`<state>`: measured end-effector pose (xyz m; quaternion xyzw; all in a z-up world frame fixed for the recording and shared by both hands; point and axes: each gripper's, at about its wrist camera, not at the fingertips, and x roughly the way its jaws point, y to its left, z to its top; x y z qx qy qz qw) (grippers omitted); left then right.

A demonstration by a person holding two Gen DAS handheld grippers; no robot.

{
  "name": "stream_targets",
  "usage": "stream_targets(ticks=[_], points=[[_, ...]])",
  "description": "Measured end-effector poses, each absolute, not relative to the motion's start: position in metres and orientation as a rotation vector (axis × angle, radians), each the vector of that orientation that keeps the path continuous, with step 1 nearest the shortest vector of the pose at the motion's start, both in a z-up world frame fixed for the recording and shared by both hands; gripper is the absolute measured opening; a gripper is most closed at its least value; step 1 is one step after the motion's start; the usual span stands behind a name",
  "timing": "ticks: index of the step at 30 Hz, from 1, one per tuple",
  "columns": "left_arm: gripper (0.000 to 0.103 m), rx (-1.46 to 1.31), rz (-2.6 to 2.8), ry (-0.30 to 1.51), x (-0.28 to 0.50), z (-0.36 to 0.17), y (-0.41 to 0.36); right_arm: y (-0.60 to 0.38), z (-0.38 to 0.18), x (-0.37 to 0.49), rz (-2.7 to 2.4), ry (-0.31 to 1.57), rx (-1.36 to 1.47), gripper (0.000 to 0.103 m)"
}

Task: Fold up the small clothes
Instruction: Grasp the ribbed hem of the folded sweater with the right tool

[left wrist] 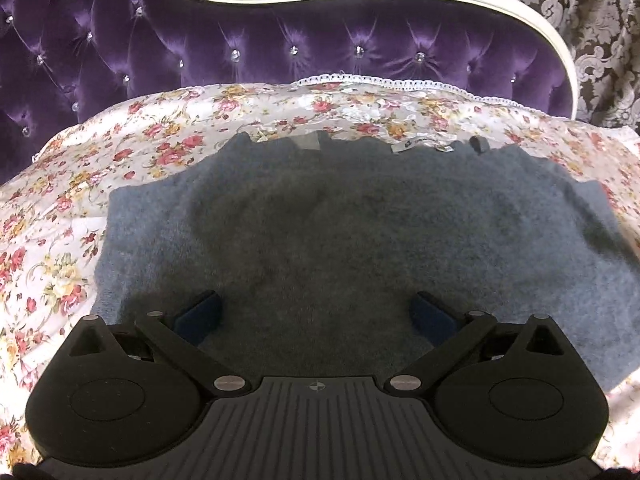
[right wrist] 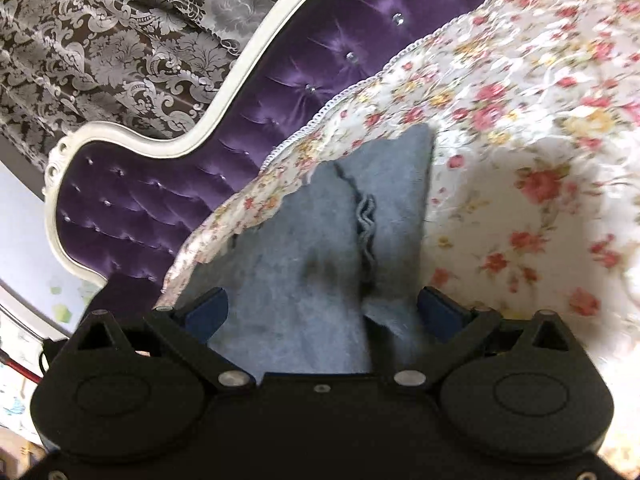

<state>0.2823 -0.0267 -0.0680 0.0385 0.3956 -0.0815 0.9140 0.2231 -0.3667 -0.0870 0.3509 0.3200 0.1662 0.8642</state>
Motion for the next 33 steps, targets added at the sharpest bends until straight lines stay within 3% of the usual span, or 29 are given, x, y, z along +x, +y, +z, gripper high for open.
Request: stream_targets(ticks=[12, 13, 15, 17, 18, 22, 31, 33], points=[[0.103, 0.068, -0.157, 0.799, 0.280, -0.071, -0.028, -0.354, -0.086, 0.268, 0.445, 0.710, 0.724, 0.103], [0.103, 0.067, -0.157, 0.797, 0.280, -0.071, -0.028, -0.352, -0.085, 0.268, 0.445, 0.717, 0.704, 0.098], [0.103, 0.068, -0.162, 0.793, 0.280, -0.071, -0.027, -0.348, -0.084, 0.269, 0.434, 0.744, 0.656, 0.072], [0.103, 0.080, -0.170, 0.801, 0.281, -0.069, -0.027, -0.345, -0.086, 0.270, 0.403, 0.780, 0.621, 0.039], [0.103, 0.087, -0.171, 0.812, 0.283, -0.065, -0.028, -0.345, -0.087, 0.269, 0.389, 0.785, 0.608, 0.034], [0.096, 0.060, -0.160, 0.829, 0.294, -0.049, -0.032, -0.345, -0.085, 0.265, 0.366, 0.785, 0.578, 0.030], [0.096, 0.058, -0.136, 0.874, 0.345, -0.047, -0.060, -0.346, -0.086, 0.266, 0.354, 0.784, 0.600, 0.029], [0.100, 0.085, -0.121, 0.936, 0.353, -0.062, -0.065, -0.347, -0.087, 0.266, 0.353, 0.785, 0.609, 0.029]])
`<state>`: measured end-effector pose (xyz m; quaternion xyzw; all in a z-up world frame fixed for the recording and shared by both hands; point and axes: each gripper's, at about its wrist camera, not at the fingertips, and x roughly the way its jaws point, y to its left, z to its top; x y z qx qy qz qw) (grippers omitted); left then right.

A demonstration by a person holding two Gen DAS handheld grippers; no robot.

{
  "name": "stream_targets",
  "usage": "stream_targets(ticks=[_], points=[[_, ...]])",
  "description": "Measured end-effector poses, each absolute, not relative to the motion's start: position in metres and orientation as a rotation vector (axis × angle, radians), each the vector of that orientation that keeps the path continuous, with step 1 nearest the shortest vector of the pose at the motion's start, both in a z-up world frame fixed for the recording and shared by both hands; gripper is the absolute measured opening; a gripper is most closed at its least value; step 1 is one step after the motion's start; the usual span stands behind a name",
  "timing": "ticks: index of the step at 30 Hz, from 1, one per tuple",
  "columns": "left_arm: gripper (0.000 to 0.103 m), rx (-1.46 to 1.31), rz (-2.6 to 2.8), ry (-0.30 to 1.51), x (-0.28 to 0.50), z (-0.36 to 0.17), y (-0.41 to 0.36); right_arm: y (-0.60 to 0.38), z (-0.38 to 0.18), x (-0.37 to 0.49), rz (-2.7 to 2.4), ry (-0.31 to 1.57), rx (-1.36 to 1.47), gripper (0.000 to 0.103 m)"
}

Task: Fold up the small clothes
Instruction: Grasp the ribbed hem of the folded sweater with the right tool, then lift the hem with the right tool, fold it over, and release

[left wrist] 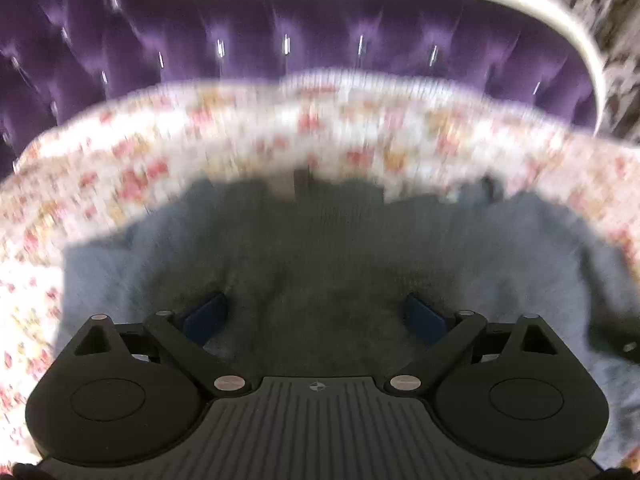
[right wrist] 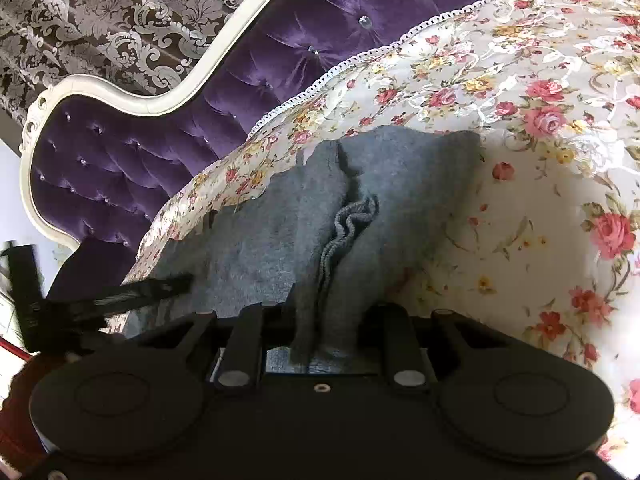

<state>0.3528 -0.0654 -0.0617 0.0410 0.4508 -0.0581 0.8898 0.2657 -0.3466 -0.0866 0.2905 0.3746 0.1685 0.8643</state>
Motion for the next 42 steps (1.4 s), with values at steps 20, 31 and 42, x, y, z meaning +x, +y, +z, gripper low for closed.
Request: stream_targets(ticks=[20, 31, 42], points=[[0.084, -0.005, -0.237, 0.900, 0.295, -0.046, -0.061, -0.348, -0.088, 0.266, 0.338, 0.801, 0.639, 0.025], [0.090, 0.020, -0.196, 0.849, 0.277, -0.051, -0.047, -0.334, -0.075, 0.270, 0.274, 0.840, 0.554, 0.030], [0.090, -0.084, -0.138, 0.849, 0.220, -0.044, 0.053, -0.294, -0.025, 0.276, 0.170, 0.846, 0.378, 0.026]])
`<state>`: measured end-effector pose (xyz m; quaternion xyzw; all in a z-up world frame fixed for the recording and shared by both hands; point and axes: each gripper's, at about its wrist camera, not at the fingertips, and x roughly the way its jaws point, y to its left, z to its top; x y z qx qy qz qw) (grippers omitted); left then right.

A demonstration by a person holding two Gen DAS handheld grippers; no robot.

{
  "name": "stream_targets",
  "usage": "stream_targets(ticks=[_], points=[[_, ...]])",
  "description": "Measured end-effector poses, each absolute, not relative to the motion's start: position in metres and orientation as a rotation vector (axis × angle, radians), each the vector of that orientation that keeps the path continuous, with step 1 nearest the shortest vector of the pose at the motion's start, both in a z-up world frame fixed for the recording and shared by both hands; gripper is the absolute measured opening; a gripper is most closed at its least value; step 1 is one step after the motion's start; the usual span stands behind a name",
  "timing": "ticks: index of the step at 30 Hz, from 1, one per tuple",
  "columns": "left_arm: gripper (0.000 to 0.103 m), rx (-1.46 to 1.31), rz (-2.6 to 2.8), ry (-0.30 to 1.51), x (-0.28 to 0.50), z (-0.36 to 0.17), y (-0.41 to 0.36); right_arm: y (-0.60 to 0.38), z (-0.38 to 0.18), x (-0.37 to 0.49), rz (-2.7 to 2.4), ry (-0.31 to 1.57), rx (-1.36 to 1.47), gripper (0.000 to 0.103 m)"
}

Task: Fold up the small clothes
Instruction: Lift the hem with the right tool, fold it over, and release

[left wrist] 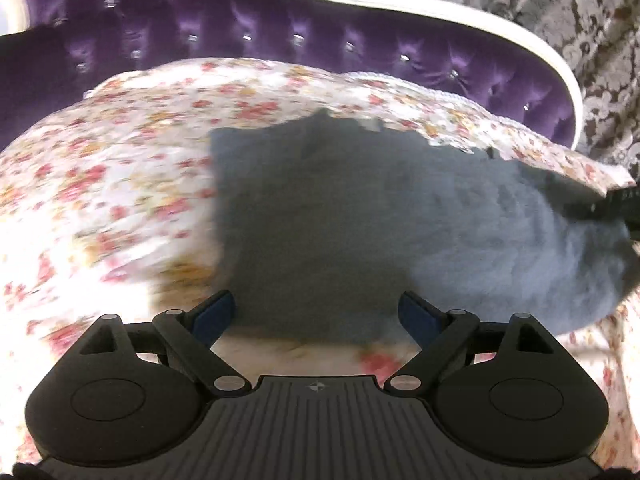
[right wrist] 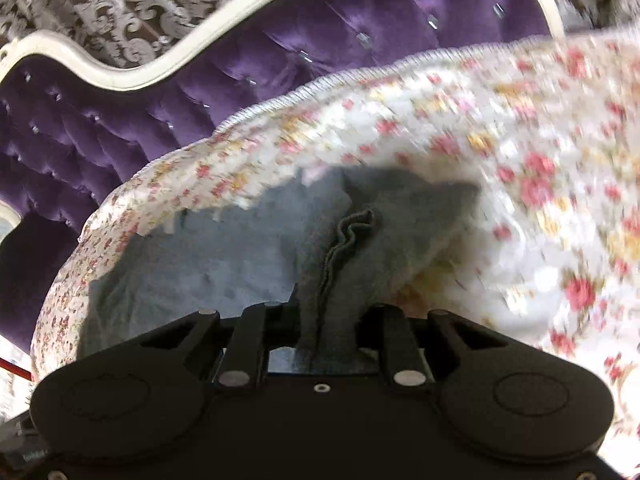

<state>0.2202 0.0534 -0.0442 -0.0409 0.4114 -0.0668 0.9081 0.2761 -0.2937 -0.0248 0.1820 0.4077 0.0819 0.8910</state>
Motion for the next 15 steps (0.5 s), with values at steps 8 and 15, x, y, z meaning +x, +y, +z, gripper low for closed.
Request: stream_targets(ticks=[8, 15], points=[[0.090, -0.142, -0.110, 0.780, 0.194, -0.030, 0.101, -0.188, 0.034, 0.293, 0.329, 0.802, 0.238, 0.025], [0.090, -0.180, -0.085, 0.787, 0.179, -0.033, 0.131, -0.074, 0.011, 0.306, 0.442, 0.853, 0.088, 0.025]])
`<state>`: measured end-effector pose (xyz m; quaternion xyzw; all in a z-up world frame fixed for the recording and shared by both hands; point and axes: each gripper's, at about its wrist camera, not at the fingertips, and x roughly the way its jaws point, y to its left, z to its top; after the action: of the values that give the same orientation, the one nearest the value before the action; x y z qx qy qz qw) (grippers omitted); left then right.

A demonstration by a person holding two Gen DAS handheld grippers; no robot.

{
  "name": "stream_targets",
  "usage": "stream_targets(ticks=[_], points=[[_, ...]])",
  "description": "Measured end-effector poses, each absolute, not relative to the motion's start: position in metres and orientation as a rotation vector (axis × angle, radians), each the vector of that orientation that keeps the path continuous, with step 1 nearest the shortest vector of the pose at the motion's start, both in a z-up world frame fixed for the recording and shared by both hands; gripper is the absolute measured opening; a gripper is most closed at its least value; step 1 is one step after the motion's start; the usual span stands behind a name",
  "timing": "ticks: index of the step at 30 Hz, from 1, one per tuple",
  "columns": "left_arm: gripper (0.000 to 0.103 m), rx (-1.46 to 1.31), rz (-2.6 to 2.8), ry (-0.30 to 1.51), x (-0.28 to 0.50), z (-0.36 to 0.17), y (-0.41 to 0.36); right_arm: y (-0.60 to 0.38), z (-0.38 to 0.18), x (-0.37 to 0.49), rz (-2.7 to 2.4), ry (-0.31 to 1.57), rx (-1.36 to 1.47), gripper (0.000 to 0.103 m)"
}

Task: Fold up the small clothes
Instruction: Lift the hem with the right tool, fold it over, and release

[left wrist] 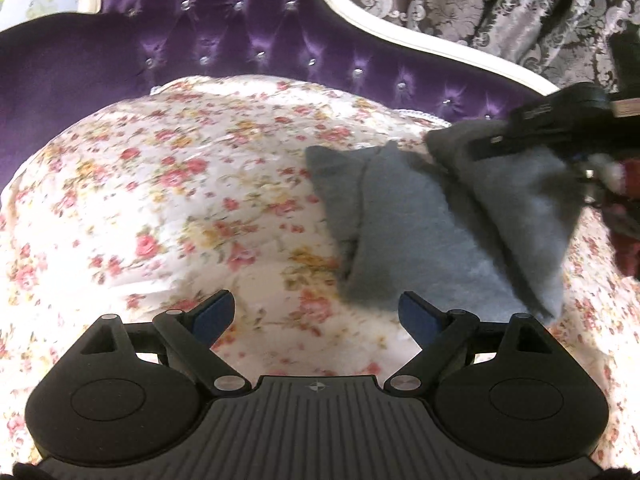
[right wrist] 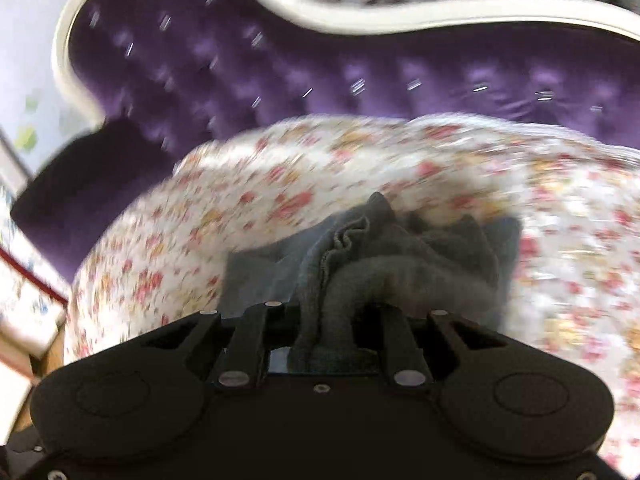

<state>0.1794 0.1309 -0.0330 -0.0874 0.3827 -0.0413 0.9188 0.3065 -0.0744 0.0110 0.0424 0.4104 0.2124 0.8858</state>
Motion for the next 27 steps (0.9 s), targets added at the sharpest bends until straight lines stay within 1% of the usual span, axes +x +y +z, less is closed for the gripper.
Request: stream_targets(ticks=[5, 7, 8, 9, 10, 11, 12, 16, 21, 27], points=[[0.090, -0.202, -0.065, 0.799, 0.175, -0.039, 0.148, -0.023, -0.014, 0.302, 0.462, 0.886, -0.042, 0.025], [0.090, -0.212, -0.062, 0.803, 0.174, -0.040, 0.152, -0.009, -0.019, 0.299, 0.465, 0.887, -0.096, 0.028], [0.090, -0.214, -0.060, 0.805, 0.175, -0.040, 0.154, -0.005, -0.022, 0.297, 0.469, 0.884, -0.102, 0.035], [0.090, -0.216, -0.059, 0.805, 0.175, -0.041, 0.155, -0.004, -0.021, 0.294, 0.484, 0.875, -0.091, 0.039], [0.090, -0.220, -0.058, 0.806, 0.175, -0.041, 0.157, -0.004, -0.021, 0.292, 0.526, 0.859, -0.066, 0.051], [0.090, -0.225, -0.057, 0.807, 0.176, -0.041, 0.158, -0.005, -0.018, 0.292, 0.579, 0.840, -0.029, 0.060], [0.090, -0.229, -0.057, 0.806, 0.176, -0.040, 0.159, -0.009, -0.015, 0.289, 0.638, 0.816, 0.012, 0.062], [0.090, -0.228, -0.052, 0.809, 0.178, -0.039, 0.162, -0.025, 0.002, 0.276, 0.780, 0.719, 0.134, 0.063], [0.090, -0.198, -0.048, 0.795, 0.183, -0.028, 0.163, -0.065, 0.019, 0.270, 0.740, 0.636, 0.218, 0.062], [0.090, -0.180, -0.073, 0.753, 0.202, -0.004, 0.155, -0.106, 0.008, 0.259, 0.604, 0.610, 0.167, 0.063]])
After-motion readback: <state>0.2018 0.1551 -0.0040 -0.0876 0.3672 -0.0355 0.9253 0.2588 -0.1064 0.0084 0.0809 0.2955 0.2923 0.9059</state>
